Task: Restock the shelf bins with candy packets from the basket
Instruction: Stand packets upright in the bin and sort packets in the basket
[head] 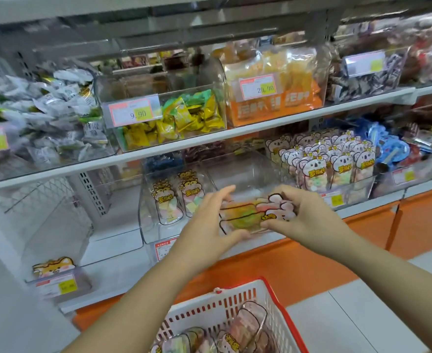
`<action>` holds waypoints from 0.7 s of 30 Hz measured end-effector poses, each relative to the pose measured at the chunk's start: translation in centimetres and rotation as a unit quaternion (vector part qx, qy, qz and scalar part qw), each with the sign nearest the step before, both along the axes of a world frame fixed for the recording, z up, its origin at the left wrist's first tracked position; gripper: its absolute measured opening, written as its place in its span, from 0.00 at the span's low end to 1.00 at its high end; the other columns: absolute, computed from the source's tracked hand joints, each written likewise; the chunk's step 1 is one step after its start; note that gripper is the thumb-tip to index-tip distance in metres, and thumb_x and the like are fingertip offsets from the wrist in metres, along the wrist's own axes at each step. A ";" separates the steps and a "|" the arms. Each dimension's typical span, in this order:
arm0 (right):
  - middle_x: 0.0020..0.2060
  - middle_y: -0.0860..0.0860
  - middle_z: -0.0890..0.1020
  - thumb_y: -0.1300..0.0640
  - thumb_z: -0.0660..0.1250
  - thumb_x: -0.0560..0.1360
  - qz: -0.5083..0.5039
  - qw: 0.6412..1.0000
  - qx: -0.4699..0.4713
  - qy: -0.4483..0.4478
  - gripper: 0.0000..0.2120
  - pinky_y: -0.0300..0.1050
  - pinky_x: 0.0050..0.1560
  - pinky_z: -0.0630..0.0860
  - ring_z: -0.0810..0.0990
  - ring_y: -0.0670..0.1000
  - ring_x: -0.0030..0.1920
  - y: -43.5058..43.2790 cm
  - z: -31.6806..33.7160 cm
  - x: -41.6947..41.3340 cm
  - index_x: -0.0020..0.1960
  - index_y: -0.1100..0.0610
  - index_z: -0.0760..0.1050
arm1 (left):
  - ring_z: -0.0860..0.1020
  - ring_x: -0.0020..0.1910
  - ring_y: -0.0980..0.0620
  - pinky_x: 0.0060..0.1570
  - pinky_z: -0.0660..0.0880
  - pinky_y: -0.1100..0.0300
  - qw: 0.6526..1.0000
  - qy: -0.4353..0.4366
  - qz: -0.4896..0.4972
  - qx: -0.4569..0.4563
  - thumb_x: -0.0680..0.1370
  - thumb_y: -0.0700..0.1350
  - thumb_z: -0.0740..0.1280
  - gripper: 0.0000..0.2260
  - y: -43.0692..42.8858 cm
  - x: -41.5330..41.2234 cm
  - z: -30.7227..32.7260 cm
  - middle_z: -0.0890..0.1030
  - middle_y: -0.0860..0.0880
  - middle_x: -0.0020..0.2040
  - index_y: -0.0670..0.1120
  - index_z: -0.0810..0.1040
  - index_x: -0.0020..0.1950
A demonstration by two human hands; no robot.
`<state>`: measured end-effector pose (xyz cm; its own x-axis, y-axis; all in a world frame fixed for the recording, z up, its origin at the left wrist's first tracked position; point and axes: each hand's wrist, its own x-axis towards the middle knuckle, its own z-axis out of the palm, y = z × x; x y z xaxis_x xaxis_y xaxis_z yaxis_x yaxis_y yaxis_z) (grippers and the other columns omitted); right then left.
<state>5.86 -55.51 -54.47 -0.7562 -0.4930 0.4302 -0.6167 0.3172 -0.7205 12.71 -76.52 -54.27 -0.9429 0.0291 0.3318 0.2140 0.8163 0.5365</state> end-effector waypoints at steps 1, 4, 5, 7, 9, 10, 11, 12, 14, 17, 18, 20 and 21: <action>0.41 0.47 0.84 0.50 0.76 0.69 -0.027 0.999 0.001 0.046 0.12 0.52 0.44 0.79 0.82 0.51 0.44 0.0 0.4 -0.9 0.50 0.49 0.77 | 0.64 0.70 0.61 0.70 0.63 0.61 1.000 0.010 0.006 0.005 0.75 0.56 0.73 0.38 -0.5 -0.9 0.2 0.64 0.59 0.72 0.59 0.55 0.79; 0.40 0.48 0.82 0.43 0.71 0.71 -0.081 0.978 0.041 0.188 0.13 0.56 0.39 0.78 0.80 0.53 0.42 -0.2 0.9 -4.2 0.52 0.47 0.77 | 0.60 0.75 0.56 0.75 0.62 0.53 0.999 -0.034 0.039 0.016 0.77 0.56 0.70 0.37 -2.6 -3.4 0.3 0.56 0.57 0.77 0.55 0.52 0.81; 0.40 0.48 0.82 0.46 0.72 0.72 -0.099 0.965 0.072 0.230 0.11 0.55 0.37 0.78 0.79 0.53 0.42 -0.4 1.1 -5.3 0.52 0.47 0.76 | 0.60 0.76 0.54 0.74 0.63 0.51 0.997 -0.053 0.052 0.005 0.78 0.56 0.69 0.36 -3.4 -4.3 0.0 0.57 0.56 0.77 0.54 0.55 0.81; 0.38 0.48 0.80 0.51 0.75 0.72 -0.118 0.937 0.134 0.299 0.12 0.52 0.34 0.77 0.79 0.54 0.41 -1.4 1.4 -7.3 0.52 0.47 0.76 | 0.61 0.75 0.52 0.74 0.63 0.52 0.994 -0.080 0.066 -0.021 0.79 0.55 0.68 0.32 -4.4 -5.8 -0.4 0.58 0.52 0.77 0.52 0.58 0.80; 0.36 0.49 0.80 0.52 0.77 0.70 -0.111 0.909 0.183 0.358 0.13 0.46 0.29 0.74 0.79 0.56 0.38 -2.7 1.7 -9.0 0.51 0.48 0.76 | 0.62 0.75 0.51 0.74 0.60 0.56 0.992 -0.101 0.069 -0.040 0.80 0.54 0.67 0.30 -5.0 -7.2 -0.9 0.59 0.51 0.77 0.53 0.59 0.79; 0.36 0.50 0.80 0.52 0.77 0.70 -0.104 0.895 0.210 0.379 0.14 0.45 0.30 0.71 0.79 0.57 0.38 -3.5 1.9 -9.9 0.51 0.49 0.76 | 0.61 0.75 0.52 0.72 0.59 0.59 0.991 -0.109 0.065 -0.049 0.80 0.54 0.66 0.29 -5.2 -7.9 -1.2 0.59 0.51 0.77 0.53 0.60 0.79; 0.38 0.50 0.80 0.49 0.75 0.72 -0.101 0.886 0.244 0.381 0.14 0.45 0.33 0.68 0.80 0.57 0.40 -4.3 2.3 -10.7 0.53 0.49 0.75 | 0.62 0.75 0.53 0.70 0.58 0.62 0.991 -0.107 0.059 -0.059 0.80 0.54 0.66 0.28 -5.4 -8.5 -1.5 0.60 0.52 0.76 0.53 0.61 0.79; 0.42 0.50 0.81 0.47 0.72 0.75 -0.105 0.881 0.285 0.362 0.14 0.45 0.36 0.66 0.80 0.57 0.45 -5.2 2.6 -11.4 0.56 0.49 0.73 | 0.62 0.74 0.54 0.68 0.57 0.65 0.991 -0.098 0.051 -0.071 0.81 0.53 0.66 0.27 -5.5 -9.2 -1.7 0.62 0.53 0.76 0.53 0.62 0.78; 0.47 0.50 0.81 0.46 0.67 0.78 -0.120 0.862 0.370 0.326 0.13 0.46 0.40 0.61 0.79 0.57 0.50 -6.8 3.1 -13.0 0.59 0.48 0.69 | 0.64 0.73 0.56 0.66 0.56 0.69 0.993 -0.068 0.037 -0.087 0.81 0.52 0.65 0.24 -5.8 -10.4 -2.2 0.64 0.54 0.75 0.53 0.65 0.76; 0.48 0.52 0.80 0.52 0.67 0.77 -0.105 0.860 0.422 0.269 0.12 0.46 0.38 0.63 0.79 0.58 0.51 -9.0 2.9 -15.2 0.57 0.49 0.69 | 0.64 0.73 0.58 0.69 0.57 0.67 0.995 -0.049 0.016 -0.085 0.81 0.52 0.65 0.22 -6.8 -11.8 -3.3 0.63 0.57 0.74 0.55 0.67 0.75; 0.49 0.52 0.80 0.52 0.68 0.75 -0.085 0.861 0.438 0.243 0.12 0.45 0.39 0.64 0.78 0.57 0.52 -9.8 2.8 -15.8 0.56 0.50 0.69 | 0.63 0.73 0.58 0.70 0.57 0.67 0.995 -0.049 0.008 -0.085 0.81 0.53 0.65 0.23 -7.2 -12.1 -3.8 0.62 0.58 0.74 0.55 0.66 0.75; 0.50 0.52 0.80 0.52 0.71 0.73 -0.041 0.853 0.485 0.189 0.14 0.46 0.39 0.68 0.78 0.56 0.53 -11.2 2.5 -16.8 0.55 0.53 0.72 | 0.60 0.74 0.62 0.69 0.55 0.68 0.995 -0.052 -0.006 -0.081 0.81 0.53 0.66 0.23 -8.1 -12.5 -4.7 0.59 0.61 0.75 0.58 0.65 0.75; 0.49 0.52 0.80 0.52 0.73 0.72 -0.018 0.846 0.507 0.162 0.14 0.47 0.39 0.72 0.78 0.56 0.51 -11.9 2.2 -17.2 0.55 0.55 0.75 | 0.59 0.73 0.64 0.68 0.55 0.69 0.996 -0.051 -0.010 -0.074 0.81 0.53 0.66 0.23 -8.4 -12.6 -5.0 0.58 0.64 0.74 0.59 0.65 0.75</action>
<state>-11.38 -67.45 -52.27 -0.7015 -0.7126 -0.0119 -0.7069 0.6935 0.1389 0.13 -84.95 -59.30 -0.9704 0.0897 0.2244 0.1814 0.8839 0.4310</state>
